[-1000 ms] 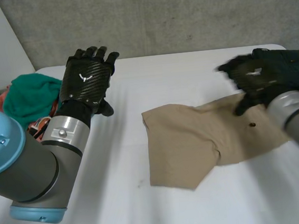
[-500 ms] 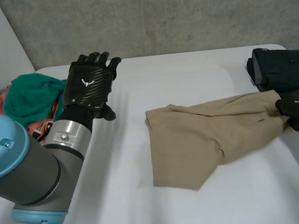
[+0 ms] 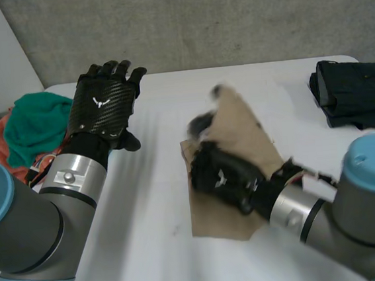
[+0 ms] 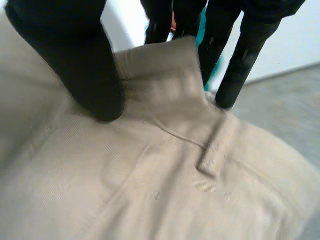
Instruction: Fold the laundry.
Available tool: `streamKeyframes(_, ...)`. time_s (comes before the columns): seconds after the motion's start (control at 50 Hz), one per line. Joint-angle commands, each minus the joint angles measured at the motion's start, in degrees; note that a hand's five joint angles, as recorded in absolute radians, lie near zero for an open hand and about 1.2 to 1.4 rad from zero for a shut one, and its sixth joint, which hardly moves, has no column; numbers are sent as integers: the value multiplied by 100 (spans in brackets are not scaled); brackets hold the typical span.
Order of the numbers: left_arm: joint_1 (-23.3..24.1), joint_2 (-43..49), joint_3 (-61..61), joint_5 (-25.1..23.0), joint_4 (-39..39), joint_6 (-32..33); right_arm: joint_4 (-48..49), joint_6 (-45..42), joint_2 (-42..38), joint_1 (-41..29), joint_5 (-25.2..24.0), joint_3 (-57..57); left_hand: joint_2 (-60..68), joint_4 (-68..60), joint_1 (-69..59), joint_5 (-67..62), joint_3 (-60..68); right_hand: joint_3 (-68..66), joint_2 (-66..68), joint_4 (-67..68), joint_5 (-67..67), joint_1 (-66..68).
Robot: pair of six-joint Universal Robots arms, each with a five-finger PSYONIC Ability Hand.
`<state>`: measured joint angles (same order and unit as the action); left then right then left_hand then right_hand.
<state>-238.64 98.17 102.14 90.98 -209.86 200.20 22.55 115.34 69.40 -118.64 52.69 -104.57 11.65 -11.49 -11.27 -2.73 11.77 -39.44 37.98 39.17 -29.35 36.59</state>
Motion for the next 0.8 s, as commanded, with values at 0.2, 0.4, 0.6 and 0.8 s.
streamKeyframes(0.2, 432, 255, -1231, 499, -29, 10, -409, 4565, 1207, 500, 153, 287, -110, 93, 71, 218, -122, 2944, -2798, -2917, 2935, -2659)
streamKeyframes(0.4, 1663, 1933, -2970, 991, 1148, -69, -1568, 5306, 699, 1256, 1068, 1306, 142, -159, -181, -34, 130, 2944, -2798, -2917, 2935, -2659)
streamKeyframes(0.6, 2024, 3427, -4237, 1782, 2624, -1246, -3238, 4394, -1022, 1247, 1024, 2791, 159, -176, -197, -51, 147, 2944, -2798, -2917, 2935, -2659)
streamKeyframes(0.8, 1989, 3982, -4203, 1818, 3433, -1361, -3275, 3672, -1912, 1230, 1243, 3206, 142, -159, -181, -34, 130, 2944, -2798, -2917, 2935, -2659)
